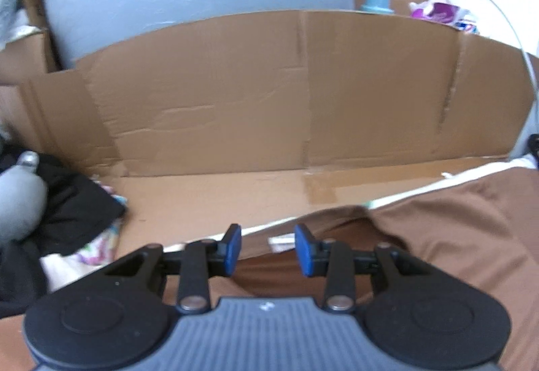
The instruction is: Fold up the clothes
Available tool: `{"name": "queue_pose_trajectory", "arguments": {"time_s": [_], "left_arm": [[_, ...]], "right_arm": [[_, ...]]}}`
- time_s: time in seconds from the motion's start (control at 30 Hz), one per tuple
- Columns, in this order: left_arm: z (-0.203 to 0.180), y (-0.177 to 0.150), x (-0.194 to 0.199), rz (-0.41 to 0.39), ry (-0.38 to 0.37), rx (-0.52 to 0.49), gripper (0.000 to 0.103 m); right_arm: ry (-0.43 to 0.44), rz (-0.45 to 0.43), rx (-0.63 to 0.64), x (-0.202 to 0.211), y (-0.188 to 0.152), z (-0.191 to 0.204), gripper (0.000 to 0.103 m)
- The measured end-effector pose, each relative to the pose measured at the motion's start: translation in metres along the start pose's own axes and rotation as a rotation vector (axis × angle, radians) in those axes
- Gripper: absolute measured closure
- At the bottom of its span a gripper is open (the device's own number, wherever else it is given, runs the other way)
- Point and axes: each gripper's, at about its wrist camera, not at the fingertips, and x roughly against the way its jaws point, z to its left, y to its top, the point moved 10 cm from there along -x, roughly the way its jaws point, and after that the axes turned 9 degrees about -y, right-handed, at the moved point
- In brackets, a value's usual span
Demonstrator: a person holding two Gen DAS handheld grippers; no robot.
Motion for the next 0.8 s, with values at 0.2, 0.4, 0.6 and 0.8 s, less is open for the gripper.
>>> {"name": "queue_pose_trajectory", "arguments": {"time_s": [0.2, 0.4, 0.6, 0.8], "left_arm": [[-0.024, 0.004, -0.023, 0.026, -0.057, 0.009, 0.063], [-0.043, 0.003, -0.050, 0.084, -0.119, 0.073, 0.054], [-0.054, -0.001, -0.081, 0.164, -0.207, 0.167, 0.058], [-0.053, 0.000, -0.106, 0.207, -0.240, 0.176, 0.095]], "right_arm": [[0.088, -0.025, 0.188, -0.011, -0.005, 0.030, 0.073], [0.151, -0.044, 0.396, -0.031, -0.016, 0.078, 0.070], [0.197, -0.051, 0.580, -0.064, -0.023, 0.122, 0.069], [0.205, -0.032, 0.687, -0.099, -0.029, 0.151, 0.069]]}}
